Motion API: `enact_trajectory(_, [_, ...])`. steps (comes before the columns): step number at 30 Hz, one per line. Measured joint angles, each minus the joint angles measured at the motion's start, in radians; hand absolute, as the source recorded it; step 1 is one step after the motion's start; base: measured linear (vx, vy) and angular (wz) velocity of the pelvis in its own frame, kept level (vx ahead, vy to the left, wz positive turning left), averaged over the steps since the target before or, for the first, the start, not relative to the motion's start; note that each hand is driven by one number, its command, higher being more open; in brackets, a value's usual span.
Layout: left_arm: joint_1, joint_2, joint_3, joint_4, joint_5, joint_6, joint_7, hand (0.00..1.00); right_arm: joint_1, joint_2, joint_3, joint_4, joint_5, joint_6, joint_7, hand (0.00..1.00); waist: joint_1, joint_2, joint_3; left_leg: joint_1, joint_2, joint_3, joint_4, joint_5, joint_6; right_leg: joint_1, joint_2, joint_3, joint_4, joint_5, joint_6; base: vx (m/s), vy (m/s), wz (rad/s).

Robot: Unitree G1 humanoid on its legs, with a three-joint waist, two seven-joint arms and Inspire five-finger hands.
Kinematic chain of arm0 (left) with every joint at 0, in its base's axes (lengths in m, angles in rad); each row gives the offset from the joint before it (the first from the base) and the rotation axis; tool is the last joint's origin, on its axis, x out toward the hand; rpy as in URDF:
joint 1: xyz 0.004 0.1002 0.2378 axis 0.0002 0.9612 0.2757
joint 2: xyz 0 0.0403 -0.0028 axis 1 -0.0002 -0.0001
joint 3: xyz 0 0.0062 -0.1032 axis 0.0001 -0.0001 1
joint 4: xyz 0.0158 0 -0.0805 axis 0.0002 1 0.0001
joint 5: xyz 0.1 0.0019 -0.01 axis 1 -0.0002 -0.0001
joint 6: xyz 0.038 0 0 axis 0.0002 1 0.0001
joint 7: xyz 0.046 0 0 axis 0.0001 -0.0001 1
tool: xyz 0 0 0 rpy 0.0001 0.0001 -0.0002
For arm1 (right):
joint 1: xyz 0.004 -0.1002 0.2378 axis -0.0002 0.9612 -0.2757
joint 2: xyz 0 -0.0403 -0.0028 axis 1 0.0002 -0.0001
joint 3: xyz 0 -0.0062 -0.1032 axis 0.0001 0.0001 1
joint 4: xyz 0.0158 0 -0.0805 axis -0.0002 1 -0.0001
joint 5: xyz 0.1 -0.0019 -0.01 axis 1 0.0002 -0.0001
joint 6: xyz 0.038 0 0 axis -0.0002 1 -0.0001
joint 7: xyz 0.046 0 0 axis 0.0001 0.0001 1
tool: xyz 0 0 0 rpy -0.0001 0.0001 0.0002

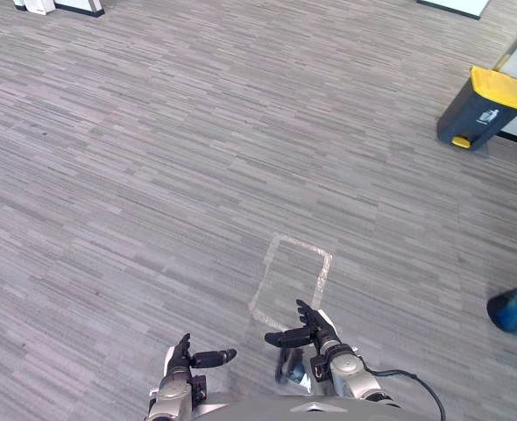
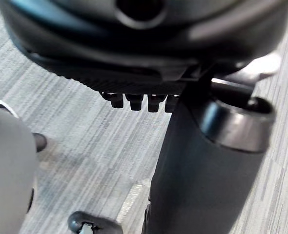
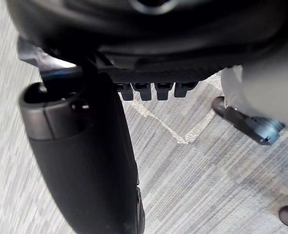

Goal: Organize the slippers on the shoe rack

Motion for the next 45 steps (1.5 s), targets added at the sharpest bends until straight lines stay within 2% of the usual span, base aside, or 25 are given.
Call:
enact_trajectory(2, [0.002,-0.025,0.002,0.002,-0.001,-0.002,-0.001,1.00,0.002,-0.007,-0.009,0.001,0.000,-0.003,-0.006,1.00,-0.009,0.018,0.000,-0.021,0.022,-0.041,0.103,0.013,-0.017,0.003,0.006,0.002,0.058,-0.091,0.003,0.50,-0.178,-0.20])
enact_trajectory(3, [0.001,-0.028,0.006,0.002,-0.001,-0.001,-0.004,1.00,0.007,-0.006,-0.015,0.001,0.000,-0.001,-0.006,1.00,-0.013,0.021,-0.003,-0.062,0.048,-0.079,0.223,0.031,-0.046,0.027,0.018,-0.002,0.060,-0.121,0.000,0.58,-0.227,-0.05])
enact_trajectory(4, [0.000,-0.027,0.015,0.000,0.000,-0.001,-0.006,1.00,0.010,-0.004,-0.018,0.000,0.000,0.005,-0.006,1.00,-0.013,0.022,-0.003,-0.092,0.062,-0.105,0.310,0.054,-0.055,0.050,0.028,-0.003,0.046,-0.132,0.002,0.47,-0.186,0.02])
enact_trajectory(5, [0.003,-0.032,0.048,-0.013,-0.001,-0.001,-0.007,1.00,0.023,0.004,-0.019,-0.005,0.001,0.016,-0.006,1.00,-0.009,0.019,-0.001,-0.181,0.097,-0.151,0.529,0.123,-0.074,0.122,0.052,0.000,-0.006,-0.145,-0.002,0.45,-0.161,-0.04])
enact_trajectory(6, [0.006,-0.034,0.073,-0.024,-0.001,-0.002,-0.005,1.00,0.029,0.005,-0.033,-0.007,0.003,0.019,-0.009,1.00,-0.004,0.016,0.001,-0.246,0.119,-0.153,0.669,0.079,-0.081,0.181,0.069,0.004,-0.051,-0.148,-0.006,0.44,-0.126,-0.08])
enact_trajectory(7, [0.008,-0.032,0.083,-0.037,-0.001,-0.002,-0.004,1.00,0.037,0.007,-0.050,-0.007,0.007,0.021,-0.010,1.00,-0.003,0.007,-0.001,-0.288,0.122,-0.146,0.716,0.041,-0.076,0.224,0.074,0.010,-0.084,-0.148,-0.007,0.43,-0.103,-0.19])
enact_trajectory(9, [0.014,-0.024,0.083,-0.062,-0.002,-0.006,-0.003,1.00,0.049,-0.003,-0.066,-0.001,0.007,0.021,-0.021,1.00,0.008,-0.015,-0.008,-0.360,0.072,-0.114,0.592,-0.030,-0.050,0.306,0.068,0.051,-0.148,-0.145,-0.002,0.41,-0.011,-0.37])
enact_trajectory(10, [0.014,-0.023,0.083,-0.062,-0.002,-0.006,-0.003,1.00,0.049,-0.003,-0.068,-0.001,0.007,0.021,-0.021,1.00,0.008,-0.016,-0.007,-0.364,0.067,-0.115,0.577,-0.034,-0.048,0.310,0.067,0.054,-0.150,-0.145,-0.002,0.33,0.049,-0.49])
enact_trajectory(11, [0.014,-0.023,0.082,-0.067,-0.001,-0.007,-0.003,1.00,0.045,-0.003,-0.083,-0.001,0.007,0.021,-0.024,1.00,0.008,-0.019,-0.007,-0.393,0.040,-0.127,0.483,-0.046,-0.030,0.328,0.063,0.083,-0.164,-0.144,-0.002,0.29,0.132,-0.63])
enact_trajectory(13, [0.010,-0.019,0.081,-0.075,-0.002,-0.010,-0.003,1.00,0.043,-0.001,-0.104,0.000,0.007,0.021,-0.029,1.00,0.015,-0.026,-0.002,-0.447,-0.034,-0.236,0.313,-0.041,-0.026,0.355,0.046,0.141,-0.181,-0.145,0.002,0.25,0.141,-0.80])
enact_trajectory(15, [0.010,-0.020,0.080,-0.078,-0.006,-0.017,-0.002,1.00,0.044,-0.004,-0.105,0.010,0.007,0.021,-0.030,1.00,0.028,-0.029,-0.001,-0.466,-0.085,-0.372,0.206,0.013,-0.026,0.363,0.034,0.197,-0.178,-0.152,0.029,0.24,0.197,-0.95])
enact_trajectory(16, [0.012,-0.027,0.081,-0.072,-0.020,-0.021,0.002,1.00,0.049,-0.014,-0.100,0.034,0.006,0.023,-0.029,1.00,0.039,-0.011,-0.004,-0.444,-0.092,-0.402,0.180,0.164,0.016,0.380,0.044,0.256,-0.175,-0.167,0.074,0.35,0.295,-1.26])
enact_trajectory(17, [0.010,-0.015,0.078,-0.062,-0.023,-0.023,0.000,1.00,0.048,-0.002,-0.101,0.039,0.006,0.030,-0.029,1.00,0.039,-0.036,-0.012,-0.422,-0.106,-0.364,0.187,0.152,0.012,0.383,0.011,0.292,-0.165,-0.179,0.093,0.35,0.302,-1.11])
enact_trajectory(20, [0.009,-0.006,0.079,-0.045,-0.027,-0.017,-0.002,1.00,0.053,0.009,-0.102,0.040,0.001,0.029,-0.027,1.00,0.028,-0.048,-0.017,-0.362,-0.120,-0.289,0.153,0.121,0.055,0.365,-0.026,0.318,-0.102,-0.179,0.122,0.19,0.229,-0.66])
enact_trajectory(23, [0.010,-0.006,0.079,-0.035,-0.035,-0.014,-0.001,1.00,0.048,0.010,-0.100,0.042,-0.003,0.026,-0.026,1.00,0.029,-0.035,-0.008,-0.265,-0.114,-0.194,0.080,0.121,0.076,0.315,-0.053,0.283,0.036,-0.172,0.147,0.11,0.203,-1.05])
enact_trajectory(25, [0.022,-0.004,0.079,-0.033,-0.035,-0.013,0.000,1.00,0.034,0.015,-0.086,0.051,-0.005,0.024,-0.026,1.00,0.028,-0.027,-0.010,-0.189,-0.111,-0.091,0.007,0.129,0.090,0.277,-0.119,0.095,0.139,-0.181,0.131,0.06,0.144,-1.30])
enact_trajectory(26, [0.022,-0.003,0.079,-0.019,-0.035,-0.013,0.000,1.00,0.028,0.019,-0.083,0.067,-0.008,0.024,-0.025,1.00,0.026,-0.025,-0.013,-0.158,-0.106,-0.025,-0.020,0.129,0.090,0.262,-0.161,-0.060,0.137,-0.188,0.119,0.08,0.107,-1.10])
enact_trajectory(28, [0.017,-0.002,0.079,-0.010,-0.036,-0.012,-0.003,1.00,0.019,0.019,-0.083,0.067,-0.017,0.024,-0.025,1.00,0.024,-0.023,-0.013,-0.155,-0.095,0.026,-0.022,0.129,0.090,0.248,-0.167,-0.147,0.082,-0.186,0.118,0.11,0.026,-1.12])
enact_trajectory(30, [0.003,0.004,0.079,0.008,-0.037,-0.010,-0.009,1.00,0.015,0.016,-0.086,0.067,-0.033,0.029,-0.025,1.00,0.022,-0.033,-0.013,-0.150,-0.088,0.086,-0.021,0.127,0.086,0.238,-0.158,-0.243,-0.039,-0.122,0.098,0.11,-0.076,-1.20])
enact_trajectory(34, [-0.002,-0.020,0.069,0.023,-0.033,-0.008,-0.025,1.00,0.003,-0.016,-0.125,0.070,-0.035,0.029,-0.028,1.00,-0.004,0.004,0.000,-0.104,-0.066,0.102,-0.065,0.137,0.056,0.256,-0.093,-0.192,-0.086,-0.110,0.081,0.09,-0.059,-0.54])
enact_trajectory(38, [-0.002,-0.016,0.066,0.014,-0.022,-0.006,-0.026,1.00,0.015,-0.033,-0.154,0.072,-0.033,0.030,-0.029,1.00,-0.004,-0.006,-0.001,-0.111,-0.030,0.101,-0.017,0.119,0.021,0.294,-0.043,-0.188,-0.166,-0.106,0.077,0.03,-0.070,-0.09])
enact_trajectory(40, [-0.002,-0.010,0.067,0.000,-0.022,-0.003,-0.026,1.00,0.023,-0.036,-0.164,0.085,-0.032,0.030,-0.030,1.00,0.005,-0.020,-0.004,-0.164,0.017,0.099,0.149,0.086,-0.014,0.324,-0.018,-0.169,-0.212,-0.100,0.074,0.03,-0.089,-0.25])
enact_trajectory(41, [-0.003,-0.009,0.070,-0.008,-0.022,-0.003,-0.026,1.00,0.024,-0.035,-0.162,0.088,-0.032,0.032,-0.031,1.00,0.013,-0.025,-0.005,-0.211,0.044,0.096,0.272,0.077,-0.003,0.336,-0.007,-0.139,-0.222,-0.104,0.062,0.06,-0.074,-0.79])
enact_trajectory(42, [-0.005,-0.007,0.073,-0.020,-0.021,-0.004,-0.026,1.00,0.023,-0.035,-0.162,0.088,-0.031,0.031,-0.030,1.00,0.028,-0.017,-0.001,-0.270,0.065,0.048,0.402,0.041,-0.006,0.344,0.008,-0.094,-0.233,-0.107,0.057,0.07,-0.027,-1.04])
enact_trajectory(45, [-0.007,-0.022,0.069,-0.028,-0.022,-0.004,-0.026,1.00,0.023,-0.053,-0.165,0.088,-0.026,0.039,-0.038,1.00,0.035,0.002,0.005,-0.332,0.016,-0.089,0.366,-0.020,-0.005,0.348,0.018,-0.002,-0.229,-0.101,0.050,0.07,0.070,-1.02])
